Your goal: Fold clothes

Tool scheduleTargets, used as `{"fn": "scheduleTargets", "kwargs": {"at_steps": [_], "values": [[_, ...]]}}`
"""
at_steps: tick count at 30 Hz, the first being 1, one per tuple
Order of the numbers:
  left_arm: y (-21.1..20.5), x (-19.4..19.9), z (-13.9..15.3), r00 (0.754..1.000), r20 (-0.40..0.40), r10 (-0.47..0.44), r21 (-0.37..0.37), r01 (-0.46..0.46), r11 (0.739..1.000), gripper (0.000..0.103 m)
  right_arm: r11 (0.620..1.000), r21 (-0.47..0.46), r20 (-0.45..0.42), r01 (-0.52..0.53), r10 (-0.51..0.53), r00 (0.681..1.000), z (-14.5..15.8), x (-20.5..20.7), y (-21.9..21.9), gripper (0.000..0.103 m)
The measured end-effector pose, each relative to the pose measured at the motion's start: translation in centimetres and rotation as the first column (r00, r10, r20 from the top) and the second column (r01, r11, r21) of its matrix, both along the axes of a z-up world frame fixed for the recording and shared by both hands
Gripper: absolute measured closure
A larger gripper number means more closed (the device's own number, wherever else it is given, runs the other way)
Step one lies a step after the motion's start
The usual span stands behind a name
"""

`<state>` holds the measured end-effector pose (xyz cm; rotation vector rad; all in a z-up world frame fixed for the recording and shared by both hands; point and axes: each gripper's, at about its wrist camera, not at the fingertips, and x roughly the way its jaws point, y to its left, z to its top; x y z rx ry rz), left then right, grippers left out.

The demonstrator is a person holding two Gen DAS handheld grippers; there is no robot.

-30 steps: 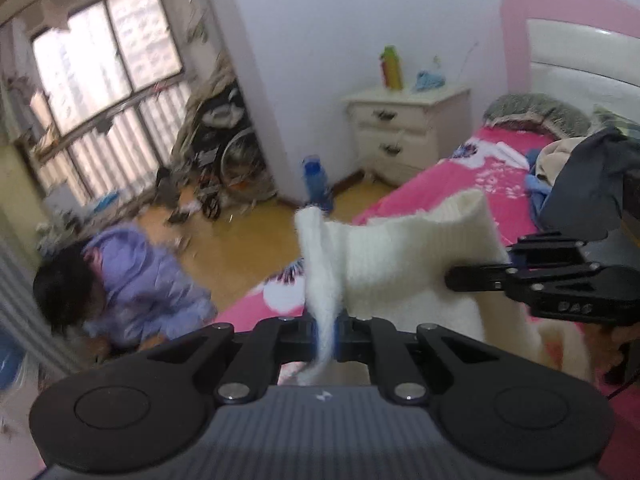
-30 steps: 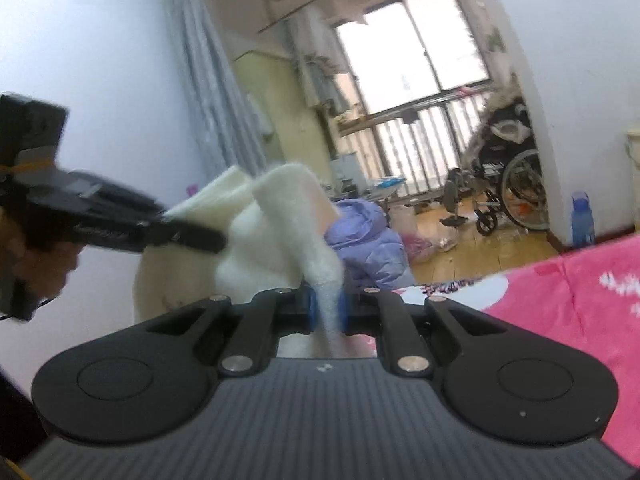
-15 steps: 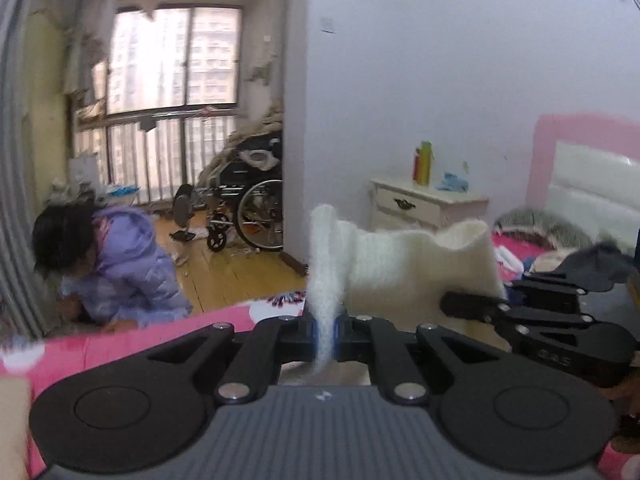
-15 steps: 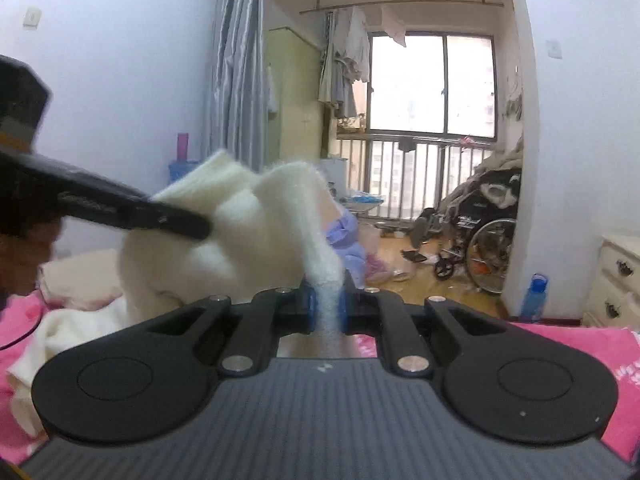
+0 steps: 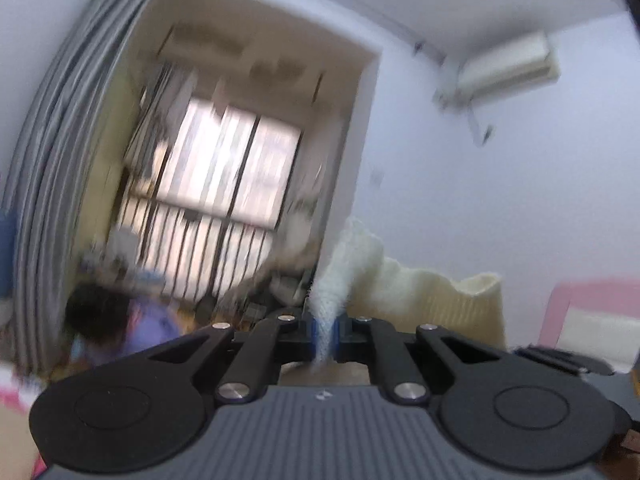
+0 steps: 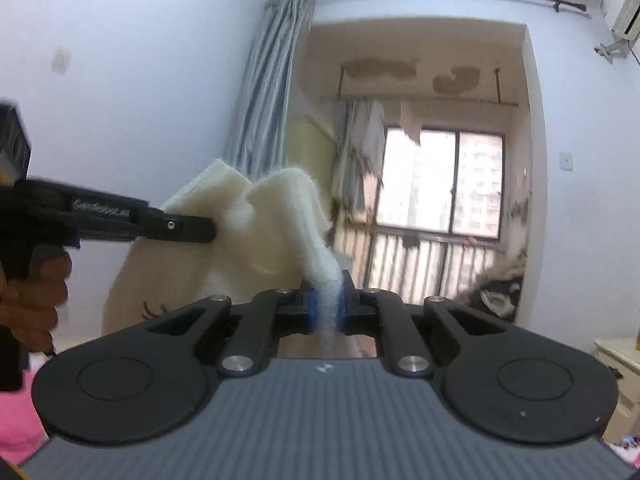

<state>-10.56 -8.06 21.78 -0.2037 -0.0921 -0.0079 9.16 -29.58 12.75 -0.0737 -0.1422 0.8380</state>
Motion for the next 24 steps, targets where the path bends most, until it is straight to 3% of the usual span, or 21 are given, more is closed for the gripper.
{"fn": "scheduleTargets", "kwargs": {"at_steps": [5,9,15,21,24], "values": [[0.6,-2.9,7.9,0.994,0.100,-0.041,0.015,0.040,0.999,0.095,0.996,0.038,0.102,-0.080,0.076,0.992,8.7,-0.4,-1.4,0.094],[-0.7,-6.6,12.3,0.967,0.234,-0.099,0.051,0.089,0.995,0.095,0.989,0.090,0.231,-0.120,0.096,0.968,13.1,-2.2,-3.1,0.094],[-1.9,-10.5,16.0,0.927,0.292,-0.236,-0.020,0.253,0.967,0.095,0.969,0.184,0.316,-0.163,0.099,0.944,16.3,-5.2,-5.9,0.094],[-3.5,-13.5,17.4,0.906,0.311,-0.289,0.044,0.290,0.956,0.095,0.961,0.208,0.377,-0.185,0.096,0.921,17.1,-8.8,-8.7,0.094],[-3.8,-14.3,17.5,0.904,0.294,-0.310,0.055,0.308,0.950,0.095,0.949,0.227,0.337,-0.219,0.135,0.932,17.5,-9.8,-10.2,0.094]]}}
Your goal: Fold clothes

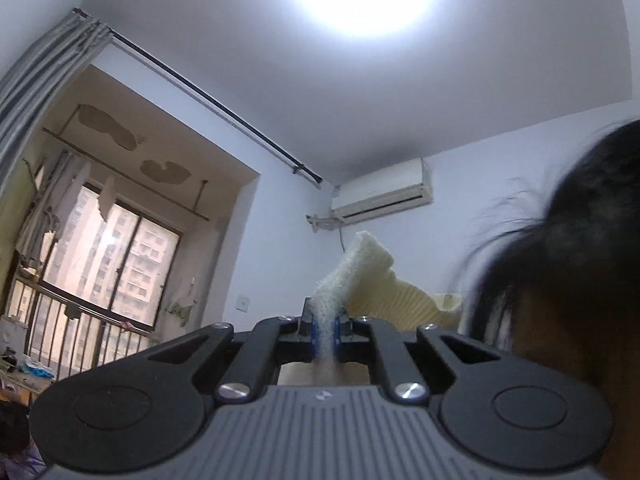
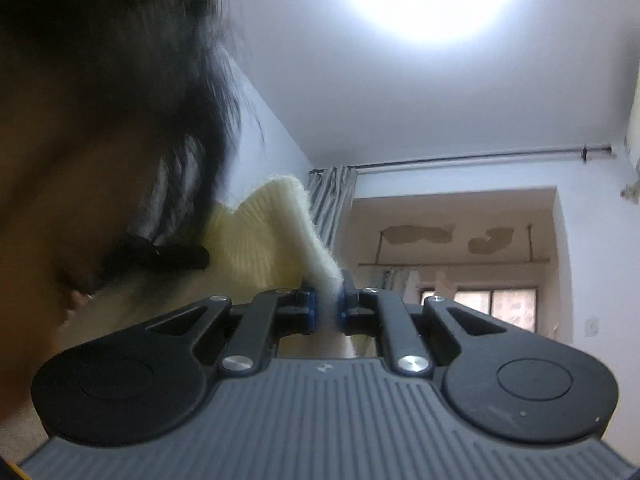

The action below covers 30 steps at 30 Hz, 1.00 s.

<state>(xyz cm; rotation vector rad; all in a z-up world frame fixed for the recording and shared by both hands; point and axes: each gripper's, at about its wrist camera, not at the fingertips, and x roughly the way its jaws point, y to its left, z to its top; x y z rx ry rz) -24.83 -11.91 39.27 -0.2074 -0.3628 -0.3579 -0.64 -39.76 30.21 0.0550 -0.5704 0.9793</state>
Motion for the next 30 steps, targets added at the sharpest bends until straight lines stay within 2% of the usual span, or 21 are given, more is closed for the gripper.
{"fn": "scheduleTargets", "kwargs": {"at_steps": [3,6,8,11,16,20,23,27,30], "values": [[0.0,-0.1,-0.8,1.000,-0.016,-0.007,0.007,0.007,1.000,0.095,0.999,-0.009,-0.044,-0.030,0.030,0.999,0.0,-0.4,-0.9,0.094],[0.0,0.4,-2.3,0.999,-0.042,-0.005,0.013,0.005,1.000,0.094,1.000,-0.026,-0.080,-0.018,0.016,0.997,-1.3,-0.2,-1.0,0.094],[0.4,2.1,-3.8,0.994,-0.112,-0.011,-0.008,0.010,1.000,0.094,0.999,-0.046,-0.162,-0.016,0.008,0.987,-3.0,1.6,-0.8,0.094],[0.8,6.0,-7.9,0.968,-0.252,0.019,-0.010,-0.022,1.000,0.094,0.995,-0.095,-0.322,-0.019,-0.013,0.947,-6.6,5.4,0.6,0.094],[2.2,13.4,-17.3,0.888,-0.445,0.116,0.036,-0.112,0.993,0.093,0.970,-0.244,-0.454,0.008,-0.122,0.883,-14.5,10.4,4.3,0.094],[4.9,19.7,-24.7,0.803,-0.579,0.142,0.003,-0.173,0.985,0.093,0.930,-0.368,-0.528,-0.006,-0.204,0.824,-20.9,14.5,8.1,0.094],[6.3,24.0,-29.3,0.748,-0.634,0.197,0.043,-0.220,0.975,0.093,0.893,-0.449,-0.555,-0.024,-0.258,0.791,-25.2,17.5,11.3,0.094],[7.7,29.7,-33.4,0.690,-0.677,0.255,0.077,-0.277,0.958,0.092,0.859,-0.512,-0.555,-0.016,-0.317,0.769,-27.7,20.1,14.9,0.094],[8.4,34.0,-36.0,0.639,-0.702,0.313,0.144,-0.304,0.942,0.092,0.829,-0.559,-0.541,-0.005,-0.360,0.760,-29.9,20.2,16.4,0.094]]}}
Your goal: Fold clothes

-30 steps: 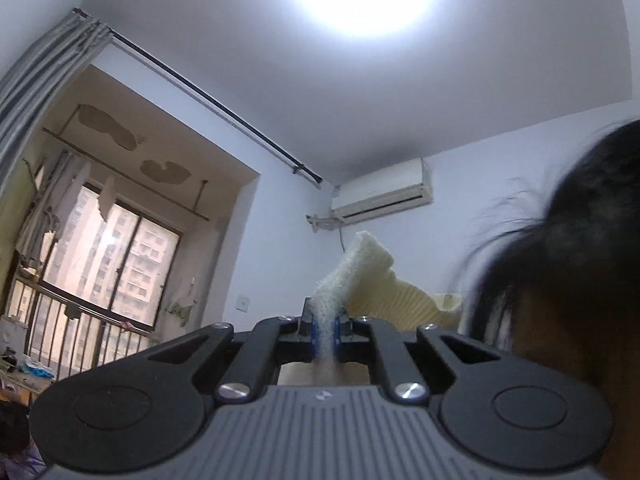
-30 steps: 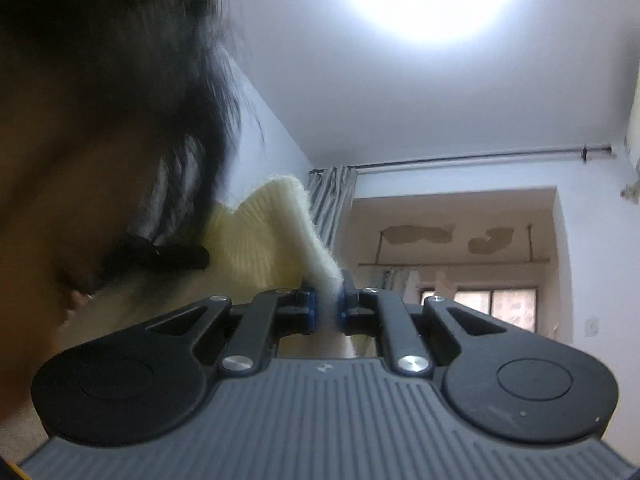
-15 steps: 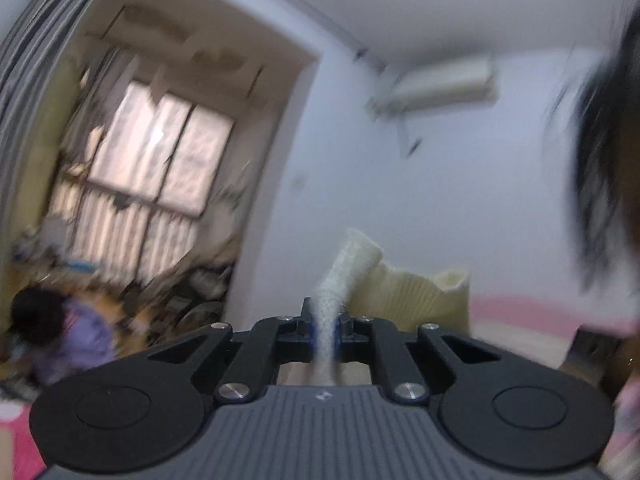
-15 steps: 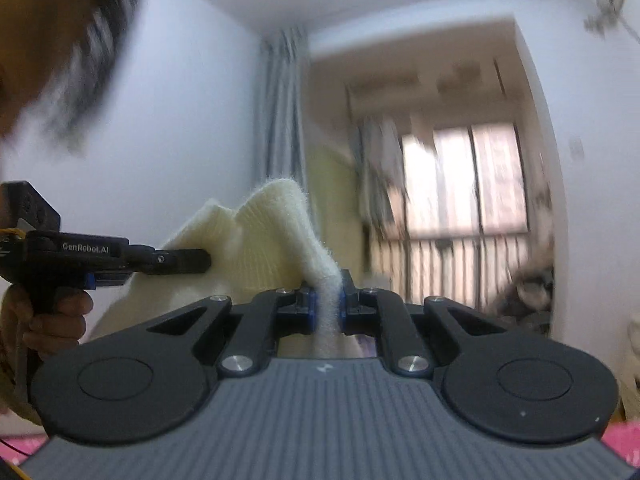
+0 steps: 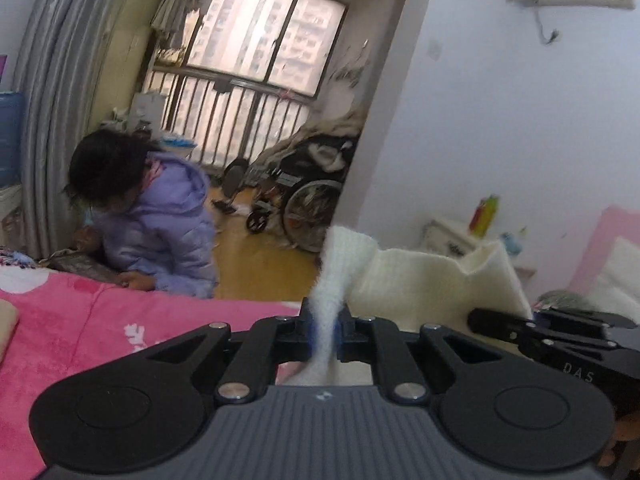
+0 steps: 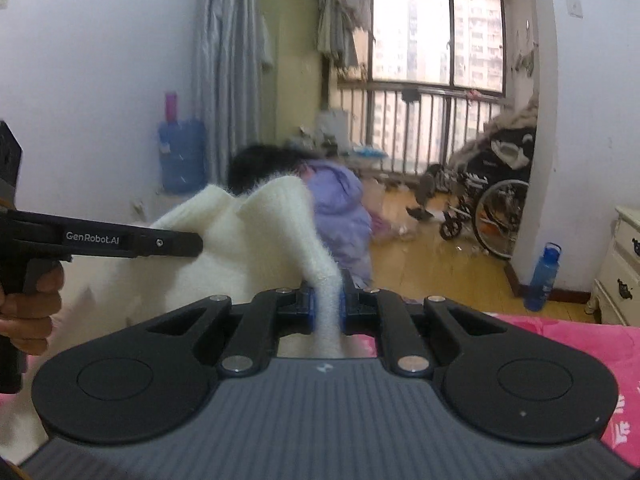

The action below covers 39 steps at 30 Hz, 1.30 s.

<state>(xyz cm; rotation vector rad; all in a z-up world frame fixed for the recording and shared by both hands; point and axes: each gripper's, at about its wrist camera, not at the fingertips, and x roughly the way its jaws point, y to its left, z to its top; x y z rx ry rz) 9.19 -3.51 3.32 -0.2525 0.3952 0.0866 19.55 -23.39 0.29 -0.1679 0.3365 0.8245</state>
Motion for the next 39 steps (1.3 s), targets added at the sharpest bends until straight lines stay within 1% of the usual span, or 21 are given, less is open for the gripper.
{"fn": "scheduleTargets", "kwargs": {"at_steps": [2,4,5,6,7,9,11,12,14,17,19,20,23,25,27,29,32,33,35,37,39], "values": [[0.2,2.6,-2.1,0.998,-0.063,0.017,0.060,-0.013,0.998,0.091,0.999,-0.040,-0.026,0.010,-0.011,1.000,-1.8,0.6,0.8,0.094],[0.7,4.7,-4.4,0.989,-0.142,0.035,0.090,-0.023,0.996,0.085,0.997,-0.071,-0.076,0.027,-0.033,0.997,-3.1,0.7,1.0,0.094],[1.0,5.4,-5.4,0.982,-0.181,0.051,0.091,-0.035,0.995,0.081,0.995,-0.089,-0.106,0.038,-0.047,0.993,-4.1,1.7,1.6,0.094],[1.4,6.1,-6.6,0.974,-0.215,0.068,0.086,-0.050,0.995,0.068,0.993,-0.104,-0.133,0.052,-0.065,0.989,-5.1,2.7,2.3,0.094],[1.9,6.8,-7.9,0.965,-0.247,0.084,0.080,-0.066,0.995,0.060,0.991,-0.119,-0.159,0.063,-0.082,0.984,-6.2,3.6,2.9,0.094],[2.7,7.8,-10.1,0.946,-0.301,0.120,0.077,-0.101,0.992,0.059,0.987,-0.147,-0.212,0.072,-0.102,0.972,-8.2,4.8,4.0,0.094],[3.5,8.4,-12.2,0.923,-0.350,0.159,0.082,-0.139,0.987,0.053,0.981,-0.184,-0.250,0.061,-0.107,0.962,-9.8,5.5,5.0,0.093],[3.8,8.4,-12.7,0.918,-0.357,0.171,0.079,-0.152,0.985,0.046,0.977,-0.205,-0.257,0.055,-0.108,0.960,-10.6,5.6,5.5,0.091],[4.2,8.5,-13.1,0.916,-0.358,0.183,0.073,-0.168,0.983,0.042,0.973,-0.226,-0.235,0.053,-0.107,0.966,-11.2,5.6,6.2,0.087],[4.8,8.6,-12.7,0.913,-0.359,0.195,0.059,-0.187,0.981,0.040,0.970,-0.235,-0.247,0.062,-0.121,0.961,-10.6,6.1,6.4,0.071],[5.9,8.2,-12.1,0.911,-0.354,0.212,0.007,-0.224,0.975,0.040,0.978,-0.190,-0.302,0.083,-0.138,0.943,-10.5,7.4,5.3,0.047],[6.7,8.0,-11.9,0.911,-0.350,0.218,-0.041,-0.247,0.968,0.040,0.983,-0.154,-0.345,0.096,-0.144,0.928,-10.5,8.2,4.4,0.045],[9.3,6.7,-10.9,0.912,-0.335,0.238,-0.177,-0.309,0.934,0.040,0.987,0.017,-0.540,0.160,-0.126,0.832,-10.0,10.1,0.7,0.042],[11.0,5.6,-10.0,0.911,-0.325,0.255,-0.245,-0.341,0.907,0.040,0.969,0.112,-0.647,0.221,-0.098,0.757,-9.8,11.1,-1.7,0.041],[12.5,4.3,-9.0,0.910,-0.313,0.270,-0.301,-0.365,0.881,0.040,0.944,0.183,-0.706,0.276,-0.069,0.705,-9.6,11.2,-3.7,0.041],[13.7,2.6,-7.9,0.916,-0.292,0.275,-0.334,-0.367,0.868,0.040,0.896,0.261,-0.748,0.359,-0.048,0.662,-9.3,11.3,-5.7,0.039],[15.3,0.6,-6.1,0.918,-0.271,0.291,-0.351,-0.376,0.858,0.040,0.797,0.340,-0.810,0.500,-0.022,0.586,-9.2,12.3,-8.3,0.038],[15.7,-0.2,-5.4,0.919,-0.261,0.295,-0.356,-0.375,0.856,0.040,0.772,0.350,-0.819,0.530,-0.022,0.573,-9.0,12.4,-9.0,0.038],[16.4,-2.5,-3.7,0.927,-0.239,0.289,-0.366,-0.362,0.857,0.040,0.744,0.368,-0.826,0.557,-0.014,0.564,-8.0,12.1,-10.3,0.038],[16.9,-5.1,-1.6,0.938,-0.214,0.272,-0.370,-0.336,0.866,0.039,0.753,0.378,-0.813,0.538,-0.007,0.582,-6.2,11.1,-11.6,0.038],[17.2,-8.1,0.5,0.950,-0.180,0.256,-0.341,-0.304,0.889,0.036,0.787,0.365,-0.786,0.498,-0.026,0.617,-4.0,9.7,-13.0,0.038]]}}
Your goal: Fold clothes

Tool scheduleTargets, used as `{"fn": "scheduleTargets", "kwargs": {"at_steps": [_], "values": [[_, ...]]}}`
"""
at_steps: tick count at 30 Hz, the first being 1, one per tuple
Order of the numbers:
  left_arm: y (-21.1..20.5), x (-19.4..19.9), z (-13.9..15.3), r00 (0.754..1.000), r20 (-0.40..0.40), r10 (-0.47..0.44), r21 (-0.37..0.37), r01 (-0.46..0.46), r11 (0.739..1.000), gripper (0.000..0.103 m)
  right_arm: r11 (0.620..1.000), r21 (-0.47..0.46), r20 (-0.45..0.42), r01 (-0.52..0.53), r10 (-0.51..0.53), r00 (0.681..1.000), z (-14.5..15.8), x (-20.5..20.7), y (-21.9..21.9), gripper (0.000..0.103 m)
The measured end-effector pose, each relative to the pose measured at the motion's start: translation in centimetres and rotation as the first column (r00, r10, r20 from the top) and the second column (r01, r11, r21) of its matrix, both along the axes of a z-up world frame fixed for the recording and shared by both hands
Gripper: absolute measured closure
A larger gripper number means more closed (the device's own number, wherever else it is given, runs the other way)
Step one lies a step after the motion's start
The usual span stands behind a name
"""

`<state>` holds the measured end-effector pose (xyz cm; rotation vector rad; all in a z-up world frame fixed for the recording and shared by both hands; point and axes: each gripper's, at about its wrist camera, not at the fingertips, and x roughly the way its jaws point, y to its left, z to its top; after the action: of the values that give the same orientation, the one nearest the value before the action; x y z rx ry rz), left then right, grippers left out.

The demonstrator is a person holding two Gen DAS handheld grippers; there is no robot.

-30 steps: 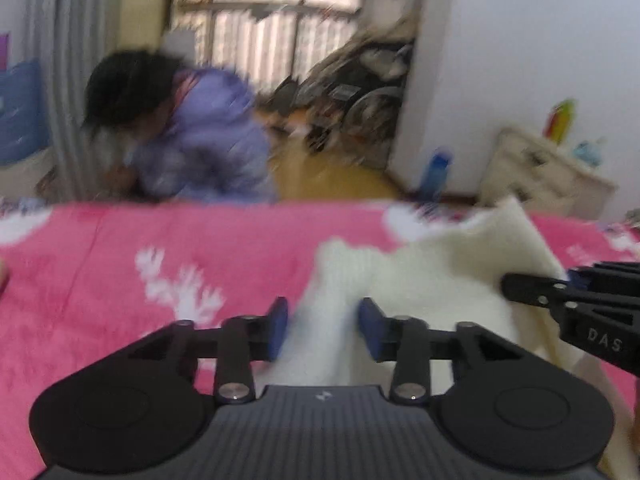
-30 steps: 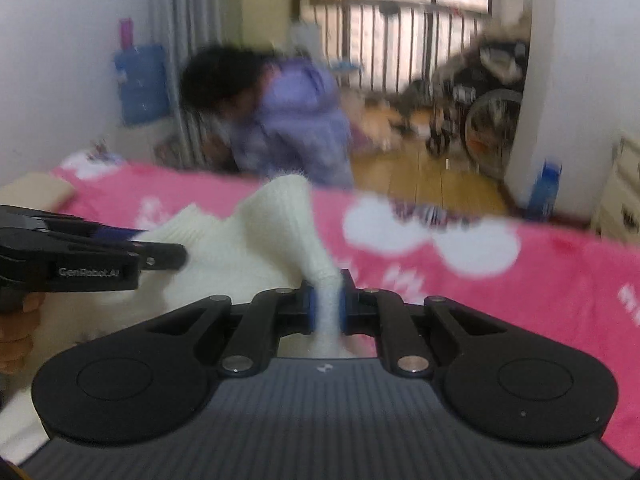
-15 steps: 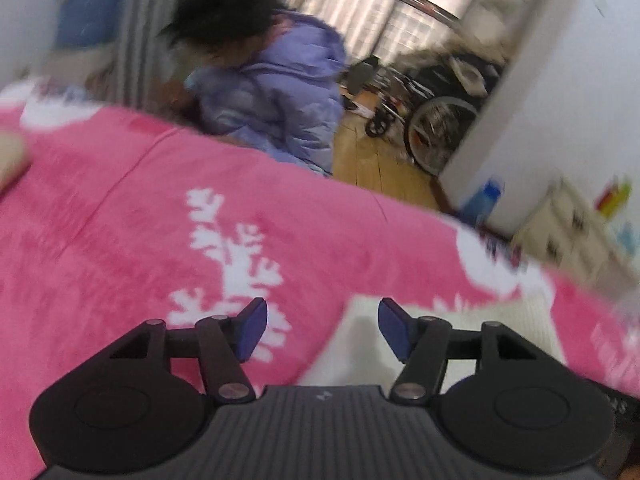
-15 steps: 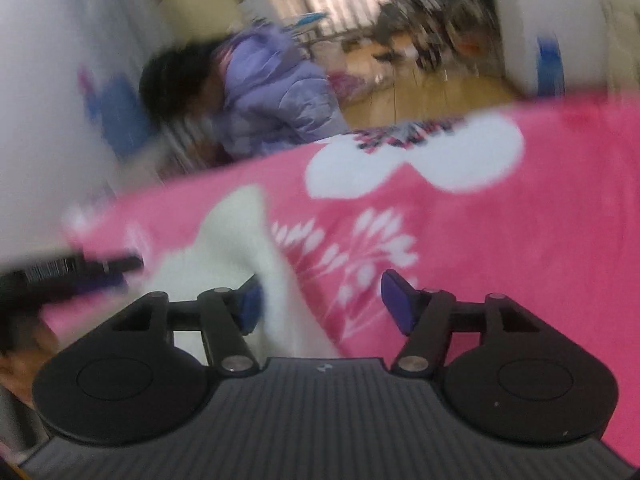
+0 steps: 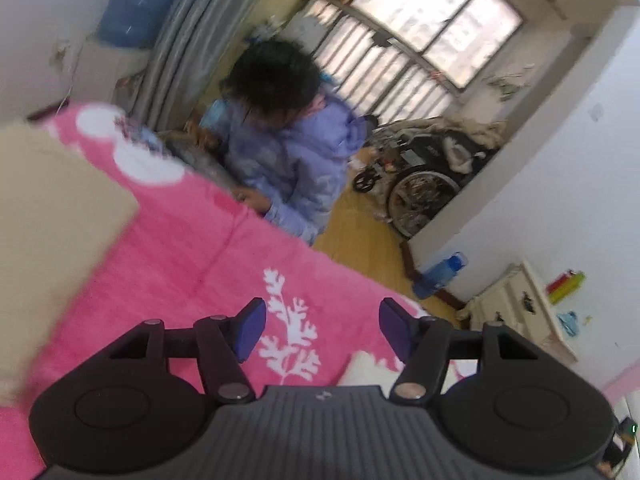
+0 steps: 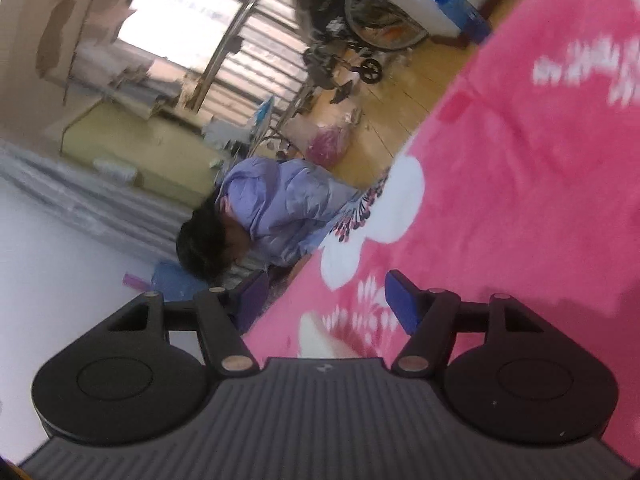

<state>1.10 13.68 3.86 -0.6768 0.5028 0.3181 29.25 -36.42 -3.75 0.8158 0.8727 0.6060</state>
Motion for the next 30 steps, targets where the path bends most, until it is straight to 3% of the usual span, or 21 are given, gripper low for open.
{"fn": "scheduleTargets", "kwargs": {"at_steps": [4,7,9,12,14,16,20,22,24,26,30], "values": [[0.4,-6.7,4.8,0.998,-0.007,-0.055,0.161,0.055,0.985,0.031,0.990,-0.140,0.172,-0.008,0.032,0.985,7.8,-4.2,-5.6,0.038],[0.8,-10.6,7.9,0.996,-0.071,-0.055,0.278,0.073,0.958,0.027,0.962,-0.252,0.343,0.108,-0.015,0.939,15.2,-7.3,-11.1,0.038],[0.9,-12.6,9.0,0.992,-0.121,-0.037,0.316,0.073,0.946,0.027,0.923,-0.331,0.437,0.198,-0.036,0.899,19.4,-9.4,-13.7,0.038],[0.1,-14.5,8.7,0.983,-0.179,-0.035,0.348,0.097,0.933,0.026,0.835,-0.446,0.550,0.321,-0.027,0.834,24.2,-12.4,-16.1,0.038],[-0.9,-15.3,7.1,0.977,-0.206,-0.048,0.346,0.118,0.931,0.026,0.779,-0.531,0.567,0.334,0.033,0.823,23.6,-14.0,-15.2,0.038],[-1.9,-15.4,4.4,0.969,-0.237,-0.070,0.295,0.140,0.945,0.026,0.722,-0.604,0.568,0.338,0.094,0.817,22.8,-15.6,-14.2,0.037],[-4.3,-15.4,-1.7,0.938,-0.314,-0.144,0.103,0.184,0.978,0.026,0.754,-0.650,0.378,0.089,0.219,0.900,14.2,-17.5,-9.6,0.037],[-6.1,-15.6,-3.6,0.921,-0.343,-0.186,0.040,0.212,0.976,0.027,0.761,-0.643,0.250,-0.080,0.307,0.918,9.1,-19.0,-6.3,0.037],[-7.8,-15.8,-5.3,0.904,-0.363,-0.225,-0.007,0.239,0.971,0.027,0.754,-0.611,0.130,-0.240,0.395,0.909,4.4,-20.8,-2.9,0.038],[-9.1,-16.0,-6.3,0.895,-0.368,-0.252,-0.036,0.257,0.966,0.027,0.741,-0.562,0.046,-0.367,0.471,0.881,1.5,-22.8,-0.1,0.038],[-11.1,-16.0,-7.3,0.889,-0.360,-0.282,-0.076,0.273,0.959,0.027,0.712,-0.504,-0.023,-0.489,0.555,0.832,-0.6,-25.5,3.2,0.038]]}}
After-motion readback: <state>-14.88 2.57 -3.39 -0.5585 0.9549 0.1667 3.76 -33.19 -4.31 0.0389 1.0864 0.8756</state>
